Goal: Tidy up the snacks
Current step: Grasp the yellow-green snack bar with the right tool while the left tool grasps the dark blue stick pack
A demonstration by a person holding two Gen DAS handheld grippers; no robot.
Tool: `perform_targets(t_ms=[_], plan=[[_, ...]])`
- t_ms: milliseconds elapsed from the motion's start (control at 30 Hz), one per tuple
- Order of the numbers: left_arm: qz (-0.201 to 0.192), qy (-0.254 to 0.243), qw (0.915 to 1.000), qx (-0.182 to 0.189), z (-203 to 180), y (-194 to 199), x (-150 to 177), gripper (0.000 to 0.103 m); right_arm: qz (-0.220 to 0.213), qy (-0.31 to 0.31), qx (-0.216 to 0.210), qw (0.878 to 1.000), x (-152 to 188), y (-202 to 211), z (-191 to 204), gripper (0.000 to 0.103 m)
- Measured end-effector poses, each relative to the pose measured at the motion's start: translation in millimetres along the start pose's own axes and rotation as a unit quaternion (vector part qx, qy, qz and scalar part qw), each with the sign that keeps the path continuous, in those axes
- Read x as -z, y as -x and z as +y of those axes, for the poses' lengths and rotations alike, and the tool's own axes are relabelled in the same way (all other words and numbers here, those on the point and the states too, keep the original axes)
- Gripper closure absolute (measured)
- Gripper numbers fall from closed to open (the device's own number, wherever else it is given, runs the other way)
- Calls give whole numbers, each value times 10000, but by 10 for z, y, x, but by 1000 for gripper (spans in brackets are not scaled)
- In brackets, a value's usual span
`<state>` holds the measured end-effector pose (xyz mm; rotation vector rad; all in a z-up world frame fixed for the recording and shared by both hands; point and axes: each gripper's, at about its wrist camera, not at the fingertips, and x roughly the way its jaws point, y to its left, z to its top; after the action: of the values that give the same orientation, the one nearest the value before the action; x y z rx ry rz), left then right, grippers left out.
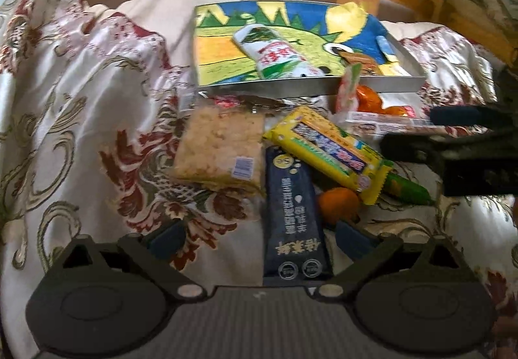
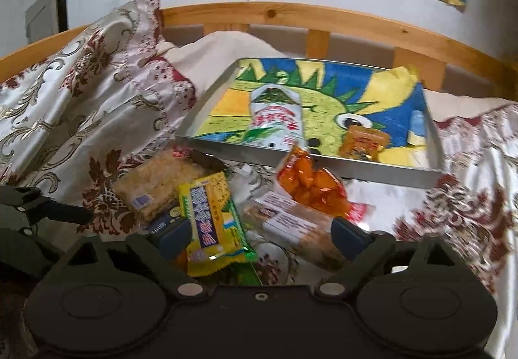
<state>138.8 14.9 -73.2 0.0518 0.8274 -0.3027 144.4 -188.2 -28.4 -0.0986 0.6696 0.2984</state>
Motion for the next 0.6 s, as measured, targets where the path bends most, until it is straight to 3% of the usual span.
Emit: perform_targets(t_ms=[267,400,600], plan=[[65,45,9995,308,44,-38,-4,25,357,306,-490,9977,-142,-273,150,34],[45,-34,9989,466,26,-27,-11,36,581,465,-569,9956,-165,-422,233,38],[85,-118,9980,611,11,-73,-27,37,654,660,-573,9940,-180,-507,298,39]])
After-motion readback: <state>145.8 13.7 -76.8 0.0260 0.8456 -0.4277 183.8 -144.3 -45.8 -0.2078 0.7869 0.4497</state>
